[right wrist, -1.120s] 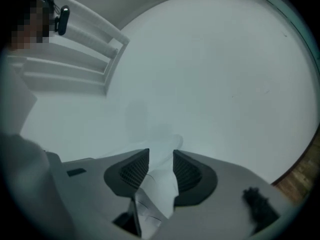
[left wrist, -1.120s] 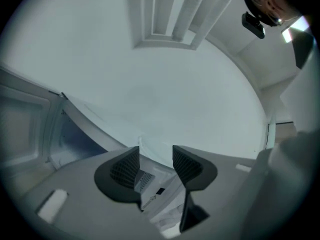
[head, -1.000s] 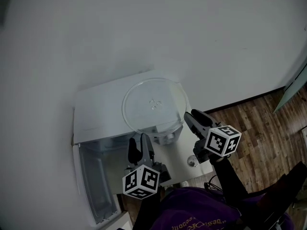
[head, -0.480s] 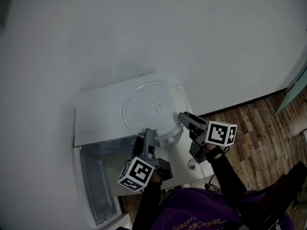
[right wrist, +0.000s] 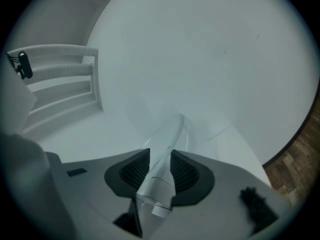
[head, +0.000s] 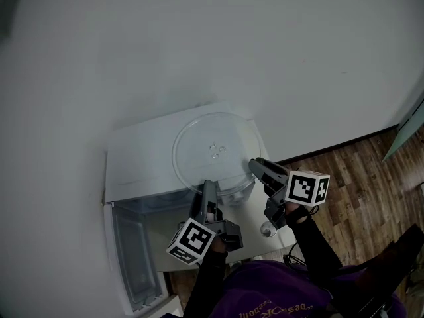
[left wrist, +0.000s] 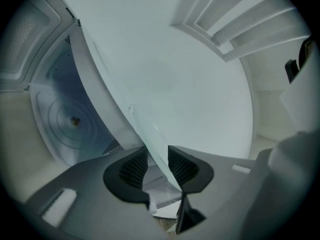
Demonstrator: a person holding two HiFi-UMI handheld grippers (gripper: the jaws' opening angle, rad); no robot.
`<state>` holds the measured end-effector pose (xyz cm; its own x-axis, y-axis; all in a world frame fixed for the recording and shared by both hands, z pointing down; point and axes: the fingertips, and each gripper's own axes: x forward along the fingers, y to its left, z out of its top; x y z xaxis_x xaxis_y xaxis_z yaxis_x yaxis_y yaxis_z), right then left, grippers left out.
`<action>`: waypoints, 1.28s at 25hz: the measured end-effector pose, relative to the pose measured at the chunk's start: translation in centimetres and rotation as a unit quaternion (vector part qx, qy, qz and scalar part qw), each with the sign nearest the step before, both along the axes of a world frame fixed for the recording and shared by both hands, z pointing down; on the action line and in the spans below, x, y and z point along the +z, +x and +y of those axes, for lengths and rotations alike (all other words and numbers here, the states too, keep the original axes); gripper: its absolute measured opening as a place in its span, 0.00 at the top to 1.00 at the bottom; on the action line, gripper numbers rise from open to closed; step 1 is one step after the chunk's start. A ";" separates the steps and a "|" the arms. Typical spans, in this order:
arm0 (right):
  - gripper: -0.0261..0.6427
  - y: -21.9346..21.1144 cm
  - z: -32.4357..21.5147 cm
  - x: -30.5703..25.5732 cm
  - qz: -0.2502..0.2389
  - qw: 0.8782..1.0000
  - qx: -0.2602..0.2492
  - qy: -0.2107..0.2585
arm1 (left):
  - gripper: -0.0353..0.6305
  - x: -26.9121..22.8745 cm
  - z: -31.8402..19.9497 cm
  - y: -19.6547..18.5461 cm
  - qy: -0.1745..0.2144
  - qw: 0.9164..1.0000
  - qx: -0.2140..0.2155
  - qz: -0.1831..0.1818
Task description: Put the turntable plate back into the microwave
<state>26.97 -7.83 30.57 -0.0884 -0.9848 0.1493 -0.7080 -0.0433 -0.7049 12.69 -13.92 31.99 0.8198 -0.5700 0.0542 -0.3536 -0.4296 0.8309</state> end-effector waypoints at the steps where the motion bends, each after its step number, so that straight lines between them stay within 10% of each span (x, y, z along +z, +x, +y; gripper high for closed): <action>1: 0.76 0.0 0.1 0.1 -0.002 1.000 0.001 0.001 | 0.76 -0.1 0.1 0.1 -0.004 1.000 0.002 0.008; 14: 0.77 -0.9 1.3 -2.0 0.015 0.999 -0.017 0.031 | 0.77 -1.3 1.8 -1.2 0.021 0.997 -0.024 0.076; 32: 0.77 -5.0 2.3 -6.1 0.045 0.993 -0.086 0.065 | 0.77 -5.6 4.7 -5.6 0.072 0.991 -0.072 0.082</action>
<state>21.97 -5.53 24.45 -0.2484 -0.9680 0.0369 -0.7581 0.1706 -0.6295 7.08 -9.22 26.43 0.7202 -0.6741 -0.1643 -0.2849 -0.5032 0.8159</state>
